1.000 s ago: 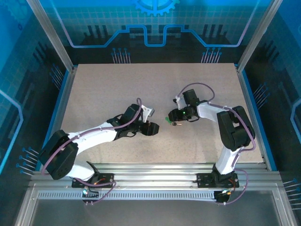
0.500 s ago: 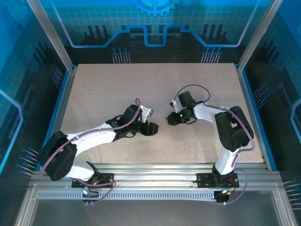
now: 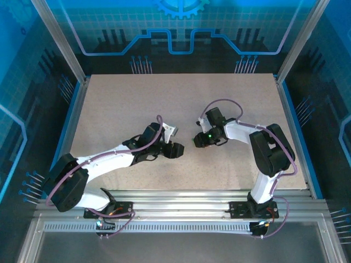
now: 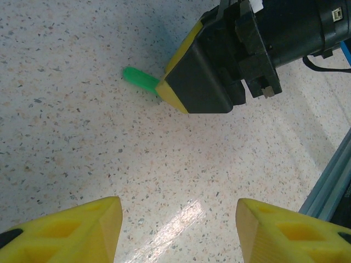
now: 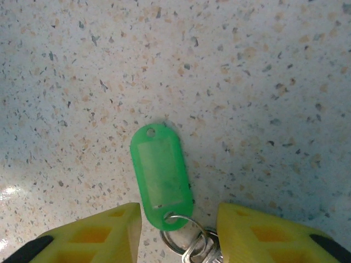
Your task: Remove the keys from the keyring
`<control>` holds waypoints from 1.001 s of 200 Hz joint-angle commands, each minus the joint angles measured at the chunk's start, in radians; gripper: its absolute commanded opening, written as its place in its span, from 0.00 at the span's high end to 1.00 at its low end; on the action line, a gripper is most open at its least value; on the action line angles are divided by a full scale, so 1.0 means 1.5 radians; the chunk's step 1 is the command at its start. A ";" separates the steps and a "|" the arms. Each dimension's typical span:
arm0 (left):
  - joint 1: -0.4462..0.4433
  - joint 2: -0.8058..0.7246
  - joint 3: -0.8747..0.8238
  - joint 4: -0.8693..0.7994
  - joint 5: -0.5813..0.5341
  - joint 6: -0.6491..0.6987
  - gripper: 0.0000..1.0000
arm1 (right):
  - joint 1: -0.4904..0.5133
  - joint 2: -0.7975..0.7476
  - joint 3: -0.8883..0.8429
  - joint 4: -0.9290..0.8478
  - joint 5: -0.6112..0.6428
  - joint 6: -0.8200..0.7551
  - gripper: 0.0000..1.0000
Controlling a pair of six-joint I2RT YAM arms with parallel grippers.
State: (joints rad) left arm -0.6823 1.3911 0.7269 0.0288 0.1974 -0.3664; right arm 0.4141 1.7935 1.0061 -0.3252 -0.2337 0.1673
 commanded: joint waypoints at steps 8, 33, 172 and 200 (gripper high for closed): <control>0.006 -0.018 -0.010 0.013 -0.002 -0.010 0.42 | 0.011 -0.009 0.006 -0.025 0.043 -0.012 0.51; 0.008 -0.018 -0.011 0.018 0.000 -0.012 0.42 | 0.019 -0.012 0.009 -0.040 0.065 -0.015 0.49; 0.015 -0.045 -0.035 0.038 0.005 -0.018 0.42 | 0.077 -0.003 0.031 -0.100 0.155 -0.022 0.49; 0.021 -0.052 -0.042 0.043 0.008 -0.021 0.42 | 0.086 0.023 0.051 -0.113 0.172 -0.022 0.55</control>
State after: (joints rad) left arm -0.6636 1.3468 0.6849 0.0624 0.1982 -0.3862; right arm 0.5236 1.7809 1.0500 -0.4477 -0.0074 0.1398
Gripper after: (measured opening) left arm 0.581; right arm 0.474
